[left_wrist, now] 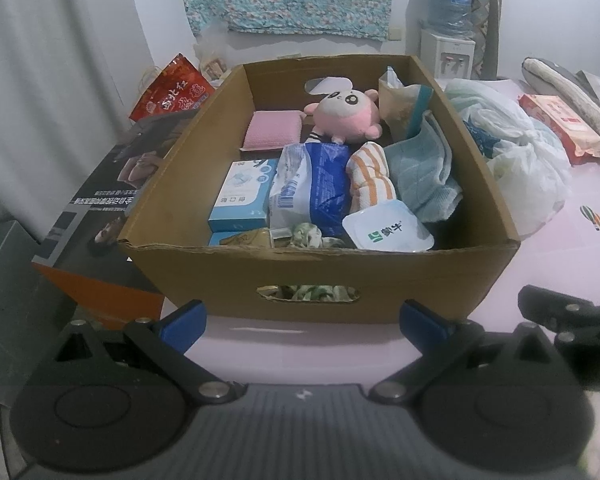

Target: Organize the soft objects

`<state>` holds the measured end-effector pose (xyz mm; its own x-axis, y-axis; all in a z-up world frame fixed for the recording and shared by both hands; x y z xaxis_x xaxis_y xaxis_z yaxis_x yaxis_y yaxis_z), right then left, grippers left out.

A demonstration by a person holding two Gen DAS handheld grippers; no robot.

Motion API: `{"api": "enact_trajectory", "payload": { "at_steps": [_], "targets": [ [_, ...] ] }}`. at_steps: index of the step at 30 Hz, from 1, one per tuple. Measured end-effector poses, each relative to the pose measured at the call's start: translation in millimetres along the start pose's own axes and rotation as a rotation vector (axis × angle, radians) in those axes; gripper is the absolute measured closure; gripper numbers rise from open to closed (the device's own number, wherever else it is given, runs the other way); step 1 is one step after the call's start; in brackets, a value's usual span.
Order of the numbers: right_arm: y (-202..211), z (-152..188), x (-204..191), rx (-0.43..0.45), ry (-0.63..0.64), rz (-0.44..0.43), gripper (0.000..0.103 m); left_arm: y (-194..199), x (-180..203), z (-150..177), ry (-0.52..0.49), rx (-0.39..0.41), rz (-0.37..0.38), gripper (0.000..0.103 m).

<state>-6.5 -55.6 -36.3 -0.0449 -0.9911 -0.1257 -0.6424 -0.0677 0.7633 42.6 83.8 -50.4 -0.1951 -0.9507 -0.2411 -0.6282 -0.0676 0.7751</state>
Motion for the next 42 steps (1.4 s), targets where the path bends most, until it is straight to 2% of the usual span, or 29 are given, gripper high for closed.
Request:
{"api": "enact_trajectory", "payload": {
  "at_steps": [42],
  "targets": [
    [-7.1,-5.4,1.6,0.002,-0.007,0.006,0.001,-4.2,-1.3,-2.0,-0.002,-0.011,-0.013,0.000]
  ]
}}
Point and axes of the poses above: each gripper's, at about its wrist camera, not at the fingertips, and y roughly against the way its jaws point, x to its right, z to its underside, the point moved 5 cm from there along -y, roughly the way its jaws point, and after that the axes turned 10 degrees about -y, right-handed, at the moved point
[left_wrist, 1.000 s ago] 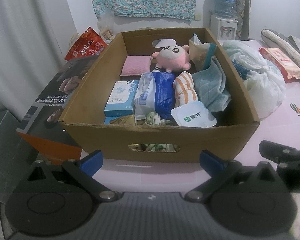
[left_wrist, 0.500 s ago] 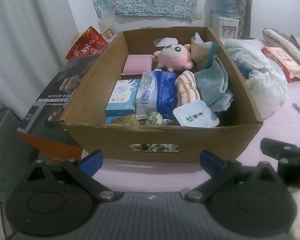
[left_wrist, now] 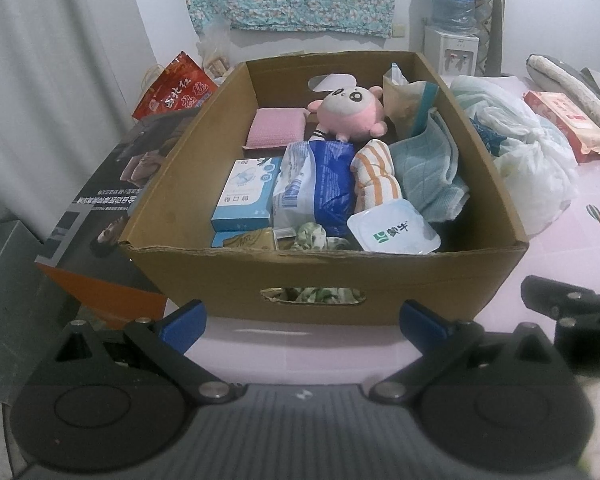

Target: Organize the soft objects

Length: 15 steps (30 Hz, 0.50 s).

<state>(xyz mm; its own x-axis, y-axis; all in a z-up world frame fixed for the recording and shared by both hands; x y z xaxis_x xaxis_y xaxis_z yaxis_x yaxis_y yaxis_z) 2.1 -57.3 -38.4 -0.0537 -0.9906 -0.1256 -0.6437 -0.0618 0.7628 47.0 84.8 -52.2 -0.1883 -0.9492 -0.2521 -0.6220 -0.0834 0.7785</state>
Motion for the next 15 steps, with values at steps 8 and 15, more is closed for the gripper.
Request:
{"api": "enact_trajectory", "payload": {
  "at_steps": [8,15],
  "targets": [
    [0.3,0.2,-0.4,0.000,-0.001,-0.001,0.001,-0.1,-0.3,-0.1,0.000,0.001,-0.001,0.000],
    [0.2,0.5,-0.5,0.001,-0.001,-0.002,0.001,0.5,0.4,-0.2,-0.001,0.000,-0.001,0.000]
  ]
}}
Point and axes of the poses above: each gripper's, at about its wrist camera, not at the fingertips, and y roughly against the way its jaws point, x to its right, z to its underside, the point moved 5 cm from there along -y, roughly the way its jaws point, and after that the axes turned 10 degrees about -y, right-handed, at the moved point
